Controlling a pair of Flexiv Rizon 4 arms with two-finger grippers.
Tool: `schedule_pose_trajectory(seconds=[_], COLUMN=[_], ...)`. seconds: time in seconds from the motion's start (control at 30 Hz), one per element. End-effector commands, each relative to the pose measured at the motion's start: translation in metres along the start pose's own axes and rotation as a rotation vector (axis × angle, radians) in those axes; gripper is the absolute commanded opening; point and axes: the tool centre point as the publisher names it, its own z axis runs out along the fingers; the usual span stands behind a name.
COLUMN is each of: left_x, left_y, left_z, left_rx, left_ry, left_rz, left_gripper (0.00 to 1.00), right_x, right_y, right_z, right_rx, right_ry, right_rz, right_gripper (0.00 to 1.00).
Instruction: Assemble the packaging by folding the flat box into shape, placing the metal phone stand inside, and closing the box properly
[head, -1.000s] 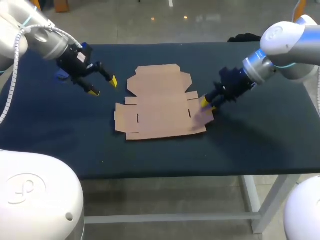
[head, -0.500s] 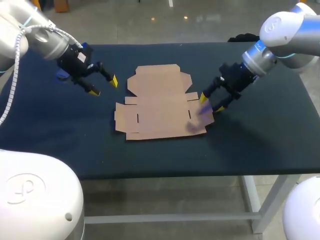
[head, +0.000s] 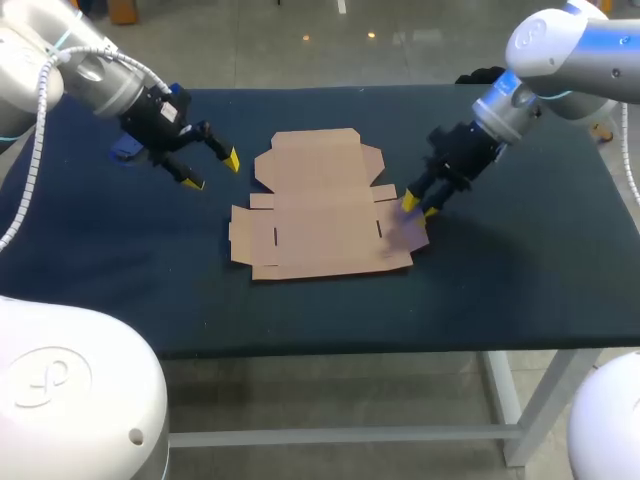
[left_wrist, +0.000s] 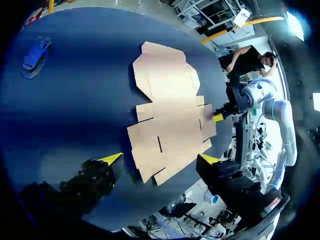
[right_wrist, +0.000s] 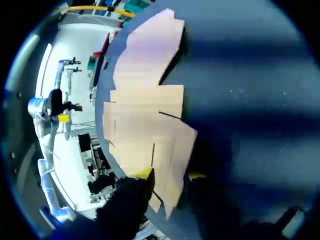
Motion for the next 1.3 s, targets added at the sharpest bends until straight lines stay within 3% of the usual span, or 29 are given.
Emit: schedule_pose_trajectory(seconds=[0.03,0.67,1.0,1.3], left_x=[0.000,0.001,0.001,0.000], left_y=[-0.001,0.005,0.012,0.015], left_z=[-0.001,-0.004,-0.006,-0.008], left_rx=[-0.005,0.007,0.013,0.019], left_ry=[-0.005,-0.003,-0.002,-0.001], left_rz=[-0.004,-0.004,-0.001,-0.002], left_gripper=[1.00,1.00,1.00,1.00], right_x=[-0.004,0.015,0.030,0.029], right_y=[0.006,-0.020,-0.026,-0.032], right_z=[0.003,0.004,0.016,0.022], right_rx=[0.135,-0.030,-0.044,-0.065], right_ry=[0.016,0.057,0.065,0.078], right_rz=[-0.002,0.043,0.045,0.088], right_gripper=[0.00,0.00,0.00,0.00])
